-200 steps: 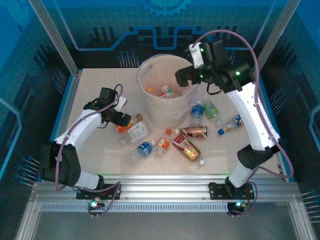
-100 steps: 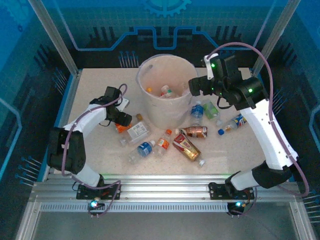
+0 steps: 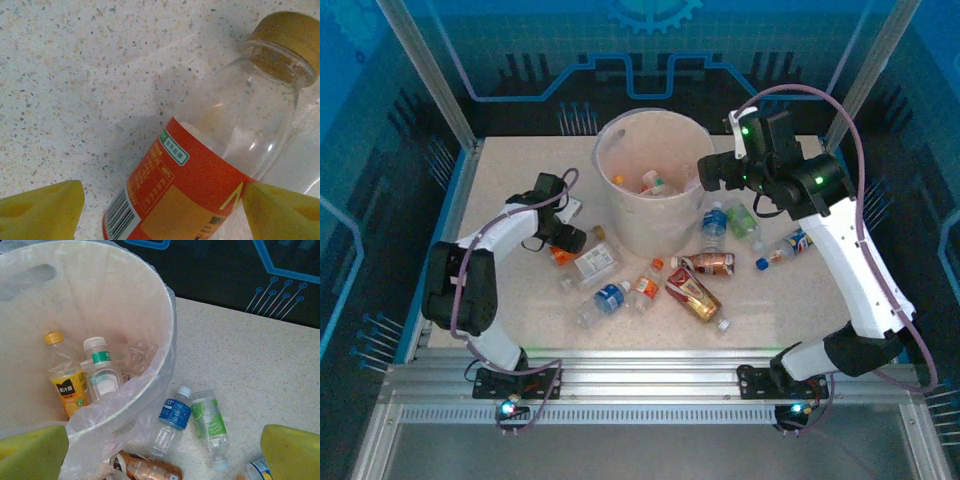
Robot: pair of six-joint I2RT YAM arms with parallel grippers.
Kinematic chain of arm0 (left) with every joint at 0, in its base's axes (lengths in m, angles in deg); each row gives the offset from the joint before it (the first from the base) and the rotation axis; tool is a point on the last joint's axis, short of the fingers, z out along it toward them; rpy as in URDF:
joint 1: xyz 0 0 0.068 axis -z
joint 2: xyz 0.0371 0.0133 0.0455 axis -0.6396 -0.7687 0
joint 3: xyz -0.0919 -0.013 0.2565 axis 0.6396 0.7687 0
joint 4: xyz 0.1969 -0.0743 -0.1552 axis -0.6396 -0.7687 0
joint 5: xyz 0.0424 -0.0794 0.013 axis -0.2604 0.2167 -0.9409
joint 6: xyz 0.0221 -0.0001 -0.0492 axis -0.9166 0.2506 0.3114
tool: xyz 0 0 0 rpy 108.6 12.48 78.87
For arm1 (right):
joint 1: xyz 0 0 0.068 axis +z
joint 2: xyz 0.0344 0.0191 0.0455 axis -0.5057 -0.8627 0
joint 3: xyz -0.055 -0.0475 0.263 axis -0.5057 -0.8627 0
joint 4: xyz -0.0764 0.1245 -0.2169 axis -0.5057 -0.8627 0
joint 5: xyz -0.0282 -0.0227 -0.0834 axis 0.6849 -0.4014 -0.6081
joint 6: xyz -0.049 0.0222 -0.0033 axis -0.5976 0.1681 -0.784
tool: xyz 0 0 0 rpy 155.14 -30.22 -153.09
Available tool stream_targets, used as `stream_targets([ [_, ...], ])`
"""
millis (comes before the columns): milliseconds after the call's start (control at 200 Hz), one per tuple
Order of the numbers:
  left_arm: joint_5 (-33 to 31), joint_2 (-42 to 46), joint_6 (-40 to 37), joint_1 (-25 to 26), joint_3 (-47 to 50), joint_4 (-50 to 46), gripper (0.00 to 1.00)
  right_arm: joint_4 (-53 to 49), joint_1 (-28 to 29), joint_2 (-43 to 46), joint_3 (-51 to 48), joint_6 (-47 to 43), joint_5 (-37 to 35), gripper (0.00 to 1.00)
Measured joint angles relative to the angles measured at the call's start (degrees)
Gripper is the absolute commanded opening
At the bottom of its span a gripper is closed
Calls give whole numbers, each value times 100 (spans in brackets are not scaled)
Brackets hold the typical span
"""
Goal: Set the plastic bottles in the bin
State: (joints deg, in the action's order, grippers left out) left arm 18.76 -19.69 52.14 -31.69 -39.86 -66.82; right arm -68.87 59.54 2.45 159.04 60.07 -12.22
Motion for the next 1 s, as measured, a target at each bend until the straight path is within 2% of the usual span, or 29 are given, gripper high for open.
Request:
stream_targets([
  [740,-114,-1084,20,-251,-562,17,84,55,0,7,-216,70,-107,100],
  [865,-177,-1255,44,-323,-610,24,80,66,-2,39,-343,90,-131,100],
  [940,-192,-1290,85,-356,-610,22,73,70,-9,50,-415,107,-131,100],
  [996,-208,-1290,136,-372,-610,28,71,70,-20,57,-468,127,-133,100],
])
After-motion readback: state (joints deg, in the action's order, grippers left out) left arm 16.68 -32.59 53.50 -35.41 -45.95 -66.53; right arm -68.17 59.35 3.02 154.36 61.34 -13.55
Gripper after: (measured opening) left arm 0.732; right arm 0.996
